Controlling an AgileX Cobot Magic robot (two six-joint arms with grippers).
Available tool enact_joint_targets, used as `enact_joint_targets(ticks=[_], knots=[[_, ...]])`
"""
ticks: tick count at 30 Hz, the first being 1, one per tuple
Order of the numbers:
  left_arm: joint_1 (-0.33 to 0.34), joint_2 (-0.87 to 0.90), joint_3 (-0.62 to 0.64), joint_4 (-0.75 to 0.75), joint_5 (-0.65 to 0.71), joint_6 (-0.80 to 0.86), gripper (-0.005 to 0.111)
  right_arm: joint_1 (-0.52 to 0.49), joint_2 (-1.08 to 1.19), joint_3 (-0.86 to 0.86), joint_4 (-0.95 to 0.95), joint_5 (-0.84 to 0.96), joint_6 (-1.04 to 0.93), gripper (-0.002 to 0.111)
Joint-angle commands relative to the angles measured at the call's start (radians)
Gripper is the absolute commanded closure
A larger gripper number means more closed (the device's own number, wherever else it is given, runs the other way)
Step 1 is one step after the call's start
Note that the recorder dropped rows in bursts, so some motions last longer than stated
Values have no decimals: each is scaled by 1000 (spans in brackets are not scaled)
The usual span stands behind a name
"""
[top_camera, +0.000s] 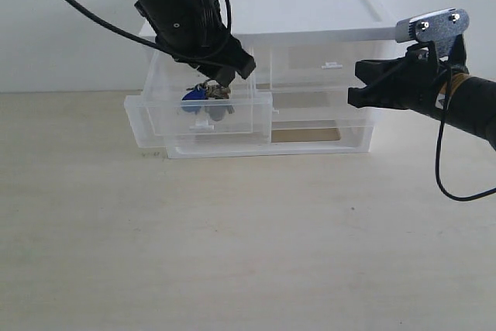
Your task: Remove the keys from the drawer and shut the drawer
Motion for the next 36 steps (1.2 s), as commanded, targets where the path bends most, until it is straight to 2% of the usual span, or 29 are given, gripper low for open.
enact_joint_targets(ticks=[1,17,19,20,22,28,36], knots=[[1,27,-8,1,0,-11,56,-8,3,-16,70,14,5,108],[1,69,-8,13,0,-11,58,-8,3,-16,72,17,5,108],[1,69,-8,15,8,7,66,-8,3,-16,72,17,5,108],[1,69,-8,15,13,18,75,-8,3,-16,72,17,5,108],[1,69,-8,15,11,41,102,-8,3,-16,72,17,5,108],[1,55,-8,84,0,36,102,-8,3,-16,72,17,5,108],[-2,-51,-8,90,-52,32,102,-8,3,-16,74,17,-3,108]])
